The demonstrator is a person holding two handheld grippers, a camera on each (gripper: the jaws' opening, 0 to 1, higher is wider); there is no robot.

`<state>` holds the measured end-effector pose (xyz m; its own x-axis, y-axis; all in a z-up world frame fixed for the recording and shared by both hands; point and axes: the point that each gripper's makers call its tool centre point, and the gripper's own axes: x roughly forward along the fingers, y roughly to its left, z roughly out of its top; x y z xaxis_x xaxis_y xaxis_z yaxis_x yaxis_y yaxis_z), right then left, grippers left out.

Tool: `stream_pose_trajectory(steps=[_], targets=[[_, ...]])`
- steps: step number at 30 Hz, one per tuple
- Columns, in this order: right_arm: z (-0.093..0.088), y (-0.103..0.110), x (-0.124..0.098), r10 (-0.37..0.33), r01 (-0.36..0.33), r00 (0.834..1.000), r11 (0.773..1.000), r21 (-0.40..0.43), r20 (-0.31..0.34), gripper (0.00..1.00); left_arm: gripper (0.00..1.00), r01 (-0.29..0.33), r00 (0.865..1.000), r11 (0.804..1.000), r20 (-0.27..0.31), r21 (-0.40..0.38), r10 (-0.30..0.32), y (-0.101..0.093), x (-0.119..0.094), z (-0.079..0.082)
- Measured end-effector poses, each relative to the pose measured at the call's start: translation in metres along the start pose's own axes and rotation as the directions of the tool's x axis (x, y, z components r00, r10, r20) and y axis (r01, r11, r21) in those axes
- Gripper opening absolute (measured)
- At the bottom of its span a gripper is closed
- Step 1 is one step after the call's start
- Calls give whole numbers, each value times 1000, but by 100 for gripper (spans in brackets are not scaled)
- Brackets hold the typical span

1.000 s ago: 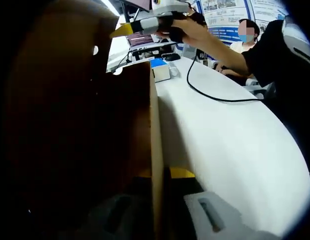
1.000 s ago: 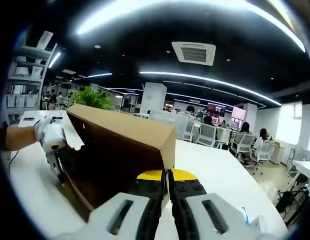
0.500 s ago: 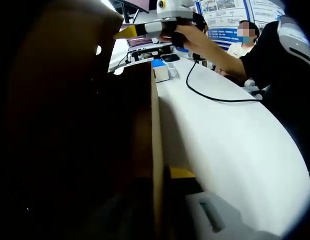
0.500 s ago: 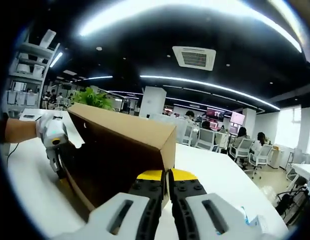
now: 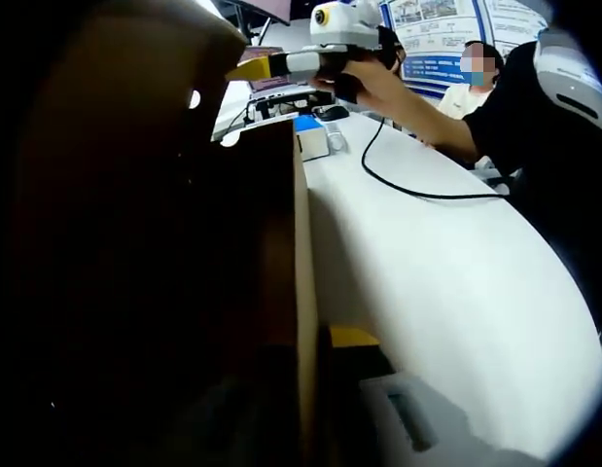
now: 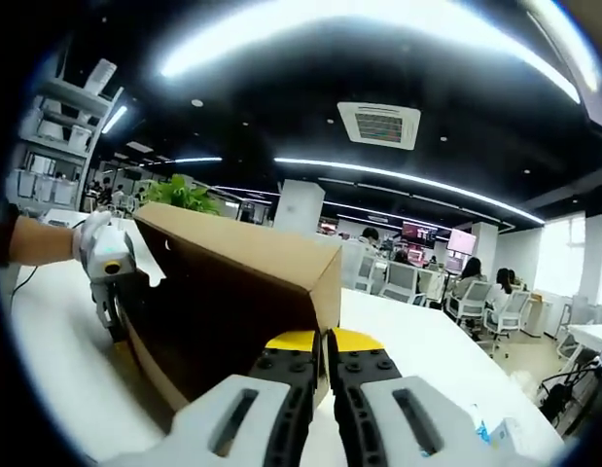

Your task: Operate the shoe box by opening the lid, removing the specified soft item, and placing it in the target area until the item is outside and the box remains undamaged.

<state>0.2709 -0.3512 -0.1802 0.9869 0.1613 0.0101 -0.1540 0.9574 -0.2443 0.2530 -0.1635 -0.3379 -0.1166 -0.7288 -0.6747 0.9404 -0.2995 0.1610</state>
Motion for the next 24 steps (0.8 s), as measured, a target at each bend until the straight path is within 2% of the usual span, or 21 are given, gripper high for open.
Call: stream_pose_trajectory(steps=[14,24], targets=[[-4,0,-1,-9,9,999,1000,12,36,2,2,-2,1000,1000,0,2,2,0,0,0],[-8,2,-3,-8,8,999,1000,0,39,2,2,2,1000,1000,2,4,-2,1,0,0]])
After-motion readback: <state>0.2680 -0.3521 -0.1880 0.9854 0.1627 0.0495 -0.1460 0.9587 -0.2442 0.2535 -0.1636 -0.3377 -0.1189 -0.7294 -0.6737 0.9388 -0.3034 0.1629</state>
